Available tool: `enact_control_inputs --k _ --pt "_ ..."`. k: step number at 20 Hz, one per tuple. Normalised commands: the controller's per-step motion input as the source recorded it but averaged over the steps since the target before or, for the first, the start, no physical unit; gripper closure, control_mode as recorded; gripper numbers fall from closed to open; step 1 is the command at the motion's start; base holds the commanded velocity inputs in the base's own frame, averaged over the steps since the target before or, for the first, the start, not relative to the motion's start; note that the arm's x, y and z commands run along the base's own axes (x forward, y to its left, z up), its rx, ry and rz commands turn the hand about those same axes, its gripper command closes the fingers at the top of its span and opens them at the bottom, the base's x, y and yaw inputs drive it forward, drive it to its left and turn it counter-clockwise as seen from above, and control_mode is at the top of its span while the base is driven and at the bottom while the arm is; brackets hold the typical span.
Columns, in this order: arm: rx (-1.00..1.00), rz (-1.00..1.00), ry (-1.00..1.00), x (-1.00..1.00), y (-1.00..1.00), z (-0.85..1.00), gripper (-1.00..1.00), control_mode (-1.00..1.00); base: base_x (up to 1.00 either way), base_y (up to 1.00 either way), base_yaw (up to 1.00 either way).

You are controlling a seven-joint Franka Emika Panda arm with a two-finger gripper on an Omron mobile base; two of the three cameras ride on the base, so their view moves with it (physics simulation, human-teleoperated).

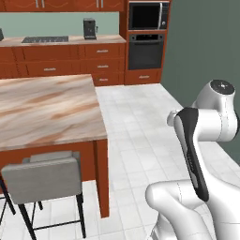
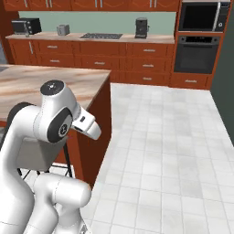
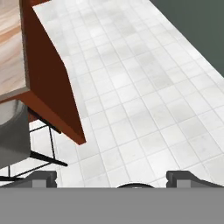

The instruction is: There is a wine glass and glass cup on the dining counter. Place the wine bottle next to the wine glass and the juice bottle next to the glass cup.

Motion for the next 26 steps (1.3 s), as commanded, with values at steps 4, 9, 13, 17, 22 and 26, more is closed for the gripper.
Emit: enact_control_inputs --k 4,9,13,17,22,26 --pt "0.00 0.00 0.00 0.00 0.00 0.00 -1.00 1.00 0.60 -0.42 0.00" --pt "0.00 0.00 0.00 0.00 0.00 0.00 -1.00 1.00 0.81 -0.32 0.00" --pt "0.00 0.00 0.00 0.00 0.00 0.00 -1.00 1.00 0.82 -0.30 0.00" --pt "0.00 0.00 0.00 0.00 0.00 0.00 -1.00 1.00 0.85 -0.29 0.00" --pt "0.00 0.00 0.00 0.00 0.00 0.00 -1.00 1.00 0.86 -0.32 0.02" --pt "0.00 0.00 0.00 0.00 0.00 0.00 -1.00 1.00 0.86 -0.33 0.03"
